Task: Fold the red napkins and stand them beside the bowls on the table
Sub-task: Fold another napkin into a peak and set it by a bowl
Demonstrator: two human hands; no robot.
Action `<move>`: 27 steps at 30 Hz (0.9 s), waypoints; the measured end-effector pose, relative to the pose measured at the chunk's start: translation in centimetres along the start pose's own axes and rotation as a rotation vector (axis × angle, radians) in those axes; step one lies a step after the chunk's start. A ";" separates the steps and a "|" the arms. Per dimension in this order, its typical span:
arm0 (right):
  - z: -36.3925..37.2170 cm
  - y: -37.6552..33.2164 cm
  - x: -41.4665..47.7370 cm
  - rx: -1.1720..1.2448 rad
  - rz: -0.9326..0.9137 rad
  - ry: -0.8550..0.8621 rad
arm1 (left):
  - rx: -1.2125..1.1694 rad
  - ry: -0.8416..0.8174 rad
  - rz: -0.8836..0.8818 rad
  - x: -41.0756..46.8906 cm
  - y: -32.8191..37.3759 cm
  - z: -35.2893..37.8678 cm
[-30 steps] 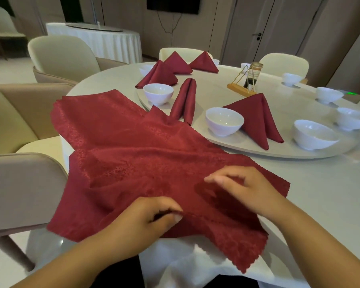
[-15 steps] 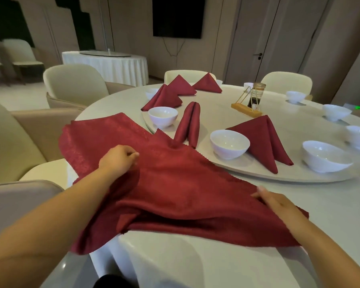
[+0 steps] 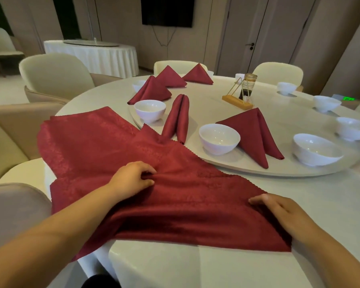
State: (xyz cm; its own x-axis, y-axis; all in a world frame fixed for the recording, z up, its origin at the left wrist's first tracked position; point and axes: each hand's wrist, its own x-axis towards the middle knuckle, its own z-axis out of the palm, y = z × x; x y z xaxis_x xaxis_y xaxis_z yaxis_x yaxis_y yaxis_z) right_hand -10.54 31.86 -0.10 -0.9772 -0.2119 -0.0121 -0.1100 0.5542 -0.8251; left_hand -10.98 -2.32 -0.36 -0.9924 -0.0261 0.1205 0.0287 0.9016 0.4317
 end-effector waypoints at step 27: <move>-0.1 0.8 -0.1 -0.247 0.094 0.129 | 0.299 0.141 -0.184 5.2 -2.2 -1.6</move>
State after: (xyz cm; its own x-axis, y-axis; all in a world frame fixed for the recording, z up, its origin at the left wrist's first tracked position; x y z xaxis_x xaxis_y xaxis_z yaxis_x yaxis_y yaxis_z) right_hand -10.60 32.43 -0.72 -0.9985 -0.0550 0.0036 -0.0436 0.7492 -0.6609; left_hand -15.97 -5.11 0.74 -0.9510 -0.2394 0.1959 -0.2051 0.9620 0.1800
